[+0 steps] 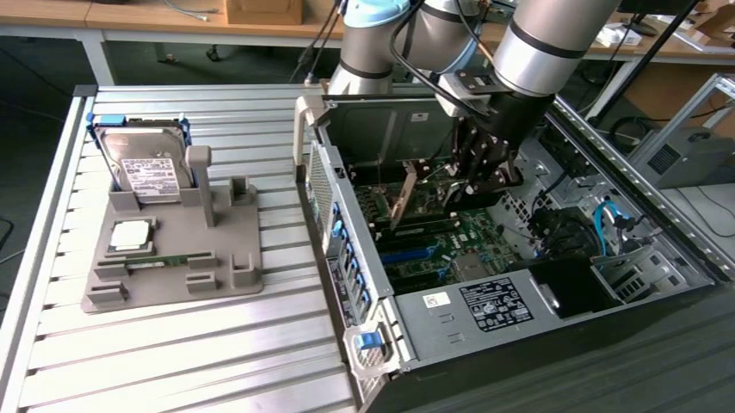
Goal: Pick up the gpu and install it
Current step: 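Insert the gpu into the slot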
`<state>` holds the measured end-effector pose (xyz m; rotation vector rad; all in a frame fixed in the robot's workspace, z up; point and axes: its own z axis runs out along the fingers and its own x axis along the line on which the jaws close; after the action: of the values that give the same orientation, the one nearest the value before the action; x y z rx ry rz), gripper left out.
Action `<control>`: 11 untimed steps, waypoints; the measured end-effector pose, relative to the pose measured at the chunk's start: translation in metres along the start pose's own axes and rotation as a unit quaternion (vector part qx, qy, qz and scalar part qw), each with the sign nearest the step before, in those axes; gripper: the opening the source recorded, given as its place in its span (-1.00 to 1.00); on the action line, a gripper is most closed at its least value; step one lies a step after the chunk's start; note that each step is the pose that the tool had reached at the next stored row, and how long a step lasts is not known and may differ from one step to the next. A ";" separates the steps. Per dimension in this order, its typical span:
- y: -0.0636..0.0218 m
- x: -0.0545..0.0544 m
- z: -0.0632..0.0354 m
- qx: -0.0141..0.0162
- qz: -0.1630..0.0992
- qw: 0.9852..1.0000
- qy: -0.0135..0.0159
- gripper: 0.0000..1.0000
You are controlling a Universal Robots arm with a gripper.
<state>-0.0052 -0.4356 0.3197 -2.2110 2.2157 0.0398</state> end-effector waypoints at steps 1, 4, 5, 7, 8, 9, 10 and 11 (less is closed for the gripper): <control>0.0001 0.000 0.0003 0.000 0.000 1.000 0.000 -0.47; 0.0006 0.001 0.0012 0.000 0.000 1.000 0.000 -0.47; 0.0008 0.002 0.0015 0.000 0.000 1.000 0.000 -0.47; 0.0012 0.002 0.0019 0.000 0.000 1.000 0.000 -0.47; 0.0016 0.003 0.0022 0.000 0.000 1.000 0.000 -0.47; 0.0018 0.003 0.0024 0.000 0.000 1.000 0.000 -0.47; 0.0021 0.003 0.0026 0.000 0.000 1.000 0.000 -0.47; 0.0023 0.004 0.0028 0.000 0.000 1.000 0.000 -0.47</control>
<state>-0.0075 -0.4392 0.3168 -2.2112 2.2157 0.0396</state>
